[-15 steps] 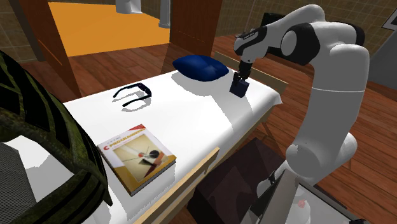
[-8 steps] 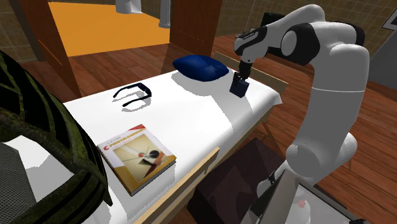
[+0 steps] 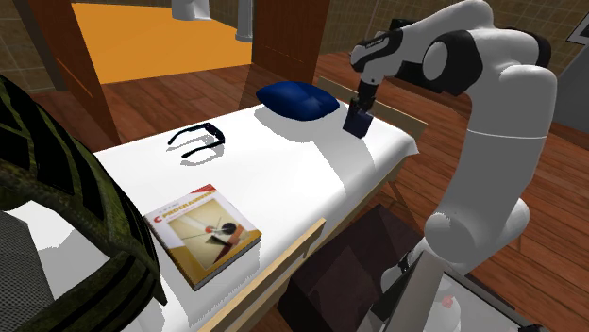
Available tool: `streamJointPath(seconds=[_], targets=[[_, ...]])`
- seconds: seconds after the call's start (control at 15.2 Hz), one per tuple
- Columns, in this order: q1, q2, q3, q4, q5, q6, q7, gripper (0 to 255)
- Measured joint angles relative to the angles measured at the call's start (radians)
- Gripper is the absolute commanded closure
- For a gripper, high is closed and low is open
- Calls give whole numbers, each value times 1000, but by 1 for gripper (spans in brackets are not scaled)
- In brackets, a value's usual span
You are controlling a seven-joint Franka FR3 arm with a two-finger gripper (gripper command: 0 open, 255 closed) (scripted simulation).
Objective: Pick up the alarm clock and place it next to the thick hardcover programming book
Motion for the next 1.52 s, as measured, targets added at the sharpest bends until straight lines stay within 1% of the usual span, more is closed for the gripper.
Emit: streamJointPath(seconds=[0.99,1.52], targets=[[2,-51,-11,127,-26,-174,18,255],[-4,-56,-15,232,-30,-283,23,255]])
